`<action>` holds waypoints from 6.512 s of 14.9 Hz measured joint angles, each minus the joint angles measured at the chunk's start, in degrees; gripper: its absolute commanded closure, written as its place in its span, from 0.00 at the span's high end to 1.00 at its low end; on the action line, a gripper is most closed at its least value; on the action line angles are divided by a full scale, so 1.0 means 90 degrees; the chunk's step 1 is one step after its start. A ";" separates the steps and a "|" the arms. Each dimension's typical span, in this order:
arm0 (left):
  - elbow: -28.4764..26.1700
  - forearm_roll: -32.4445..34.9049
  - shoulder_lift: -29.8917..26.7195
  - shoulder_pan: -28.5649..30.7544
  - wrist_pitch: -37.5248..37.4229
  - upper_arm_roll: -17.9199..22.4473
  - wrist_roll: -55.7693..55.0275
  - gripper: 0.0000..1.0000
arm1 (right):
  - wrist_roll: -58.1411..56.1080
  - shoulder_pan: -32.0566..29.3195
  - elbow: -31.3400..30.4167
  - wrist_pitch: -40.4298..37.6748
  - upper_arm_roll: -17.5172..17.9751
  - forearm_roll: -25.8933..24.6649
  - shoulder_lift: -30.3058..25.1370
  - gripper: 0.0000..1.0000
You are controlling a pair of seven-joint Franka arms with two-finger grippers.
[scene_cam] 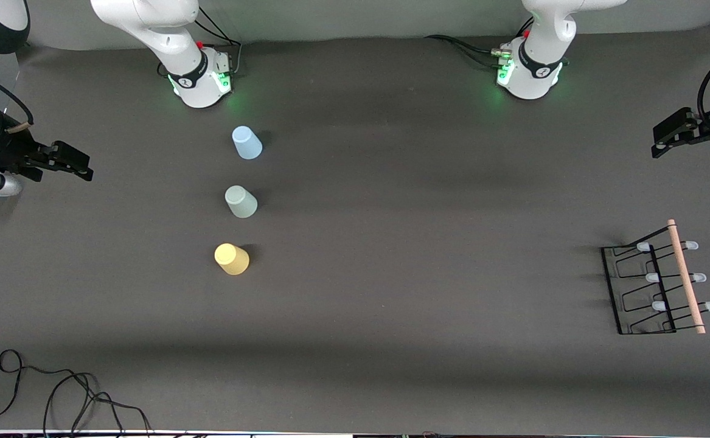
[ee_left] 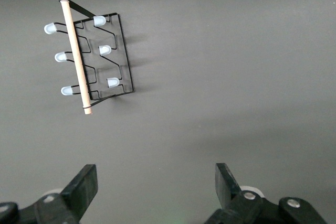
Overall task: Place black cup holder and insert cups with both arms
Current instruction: 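Reach the left gripper down toward the black wire cup rack, then close the left gripper on the rack's wooden rod, then carry the rack to mid-table with the left gripper while the right gripper reaches out, then grasp the pale green cup with the right gripper while the left gripper withdraws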
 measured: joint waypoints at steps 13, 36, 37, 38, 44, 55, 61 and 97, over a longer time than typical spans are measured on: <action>-0.0094 -0.0007 0.0032 -0.0057 0.0017 -0.0053 -0.0097 1.00 | 0.0000 0.0000 0.0000 0.0000 0.0000 0.0000 0.0000 1.00; 0.0392 -0.0001 0.3500 0.1361 0.3095 0.0077 0.0696 0.84 | 0.0000 0.0007 -0.0002 0.0000 0.0007 0.0001 0.0000 1.00; 0.0402 -0.0001 0.3611 0.1385 0.3211 0.0079 0.0696 0.84 | 0.0000 0.0007 -0.0002 0.0000 0.0007 0.0001 0.0001 1.00; 0.0412 -0.0001 0.3699 0.1408 0.3307 0.0080 0.0697 0.78 | 0.0000 0.0007 -0.0002 0.0000 0.0007 0.0001 0.0001 1.00; 0.0451 0.0003 0.3846 0.1622 0.3374 0.0090 0.0786 0.31 | 0.0000 0.0007 -0.0002 0.0000 0.0007 0.0001 0.0001 1.00; 0.0617 0.0007 0.3844 0.1588 0.3008 0.0028 0.0861 0.00 | 0.0000 0.0007 -0.0002 0.0000 0.0007 0.0001 0.0001 1.00; 0.1345 -0.0025 0.3403 0.1188 0.1225 -0.0075 0.0645 0.00 | 0.0000 0.0007 -0.0004 0.0000 0.0007 0.0001 0.0001 1.00; 0.0283 -0.0290 0.3649 -0.4750 0.3012 -0.0095 -0.5866 0.24 | 0.2885 0.1527 -0.3517 0.3827 0.0092 0.0531 0.0008 1.00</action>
